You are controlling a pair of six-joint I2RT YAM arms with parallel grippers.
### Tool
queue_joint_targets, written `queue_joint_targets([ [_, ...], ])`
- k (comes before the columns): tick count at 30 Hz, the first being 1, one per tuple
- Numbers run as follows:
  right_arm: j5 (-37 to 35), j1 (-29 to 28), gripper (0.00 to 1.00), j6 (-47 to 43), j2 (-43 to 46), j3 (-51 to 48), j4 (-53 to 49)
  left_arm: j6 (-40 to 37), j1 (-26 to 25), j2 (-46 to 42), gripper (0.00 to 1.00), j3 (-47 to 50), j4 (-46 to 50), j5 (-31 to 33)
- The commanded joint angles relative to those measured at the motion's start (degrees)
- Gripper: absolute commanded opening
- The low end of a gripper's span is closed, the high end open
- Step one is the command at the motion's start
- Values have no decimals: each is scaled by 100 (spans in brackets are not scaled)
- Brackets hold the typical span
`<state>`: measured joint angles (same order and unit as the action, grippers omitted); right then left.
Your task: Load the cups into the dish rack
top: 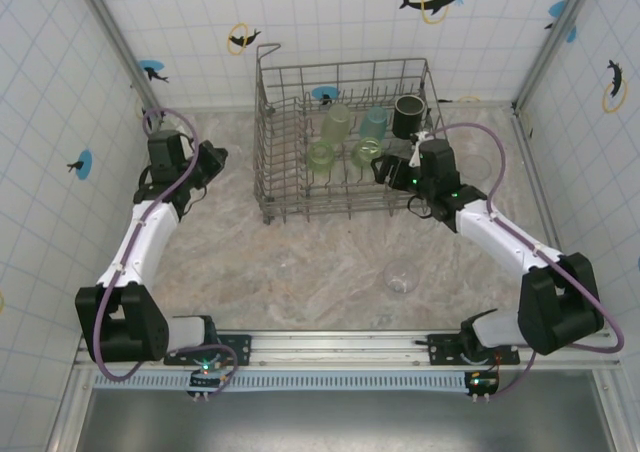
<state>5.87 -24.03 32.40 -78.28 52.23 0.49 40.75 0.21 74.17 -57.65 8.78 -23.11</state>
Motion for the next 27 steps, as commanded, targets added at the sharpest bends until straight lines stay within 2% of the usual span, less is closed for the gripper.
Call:
queue_joint_targets([
  [1,336,-32,99,126,-83,285,39,464,32,-95,0,-335,-834,-809],
  [7,807,50,99,234,-182,268,99,913,33,42,0,-714,-1343,-1441],
  [12,1010,67,99,289,-286,295,107,980,32,-34,0,-928,-1437,-1437],
  [20,1223,57,99,391,-295,331,286,1621,17,91,0,-1082,-2297,-1991],
  [24,864,-53,99,212,-412,726,-185,1819,-77,212,0,-1084,-2701,-2160],
  [27,881,-91,99,215,-486,924,-258,1862,-232,370,0,-1117,-2898,-2298],
])
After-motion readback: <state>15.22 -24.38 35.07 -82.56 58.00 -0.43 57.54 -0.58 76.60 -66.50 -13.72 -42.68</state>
